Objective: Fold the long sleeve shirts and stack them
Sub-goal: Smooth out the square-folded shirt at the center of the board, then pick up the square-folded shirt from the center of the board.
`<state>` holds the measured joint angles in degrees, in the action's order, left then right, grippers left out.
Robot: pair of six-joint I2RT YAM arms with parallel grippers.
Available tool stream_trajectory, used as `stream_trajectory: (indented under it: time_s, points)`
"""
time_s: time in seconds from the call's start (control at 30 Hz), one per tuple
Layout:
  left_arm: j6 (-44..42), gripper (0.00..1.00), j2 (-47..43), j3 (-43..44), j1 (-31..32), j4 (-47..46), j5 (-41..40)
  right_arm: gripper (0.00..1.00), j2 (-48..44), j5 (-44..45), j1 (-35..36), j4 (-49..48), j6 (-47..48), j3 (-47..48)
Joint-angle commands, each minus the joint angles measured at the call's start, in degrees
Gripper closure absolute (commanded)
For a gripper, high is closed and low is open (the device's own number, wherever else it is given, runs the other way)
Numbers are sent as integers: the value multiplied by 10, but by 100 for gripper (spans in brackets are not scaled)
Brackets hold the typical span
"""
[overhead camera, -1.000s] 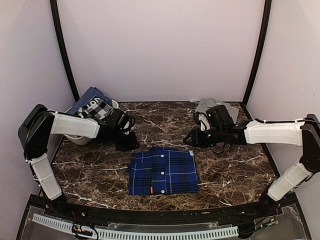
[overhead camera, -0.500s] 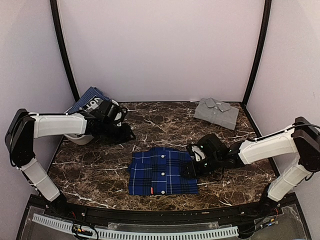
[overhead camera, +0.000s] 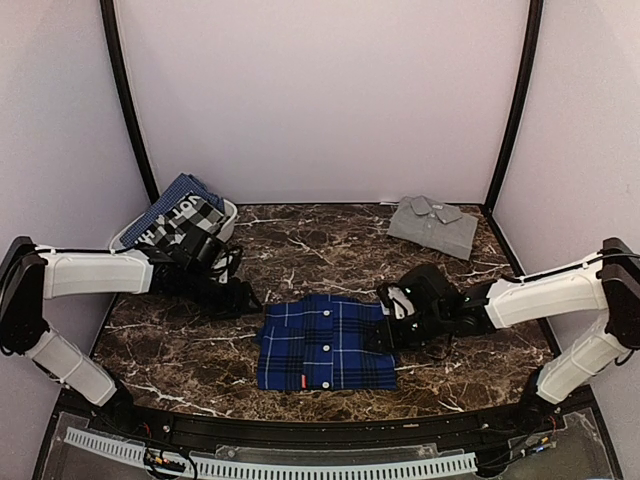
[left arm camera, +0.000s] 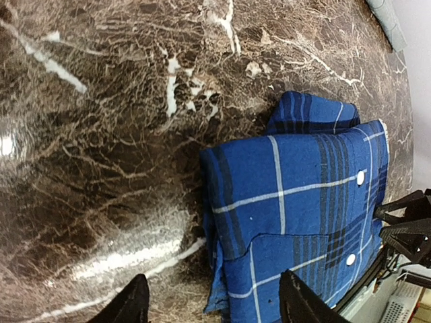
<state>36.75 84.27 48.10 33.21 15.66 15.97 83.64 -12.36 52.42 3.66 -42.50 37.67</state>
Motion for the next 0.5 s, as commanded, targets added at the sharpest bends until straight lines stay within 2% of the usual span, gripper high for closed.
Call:
stream_trajectory:
  time_s: [0.0, 0.13, 0.47]
  points:
    - [-1, 31, -43, -35, -1, 1, 31, 62, -21, 36, 9, 28, 4, 45]
    - [1, 27, -48, -62, 1, -5, 42, 61, -13, 54, 14, 42, 11, 78]
    - [32, 26, -41, -99, 24, -55, 84, 63, 73, 47, 25, 26, 35, 175]
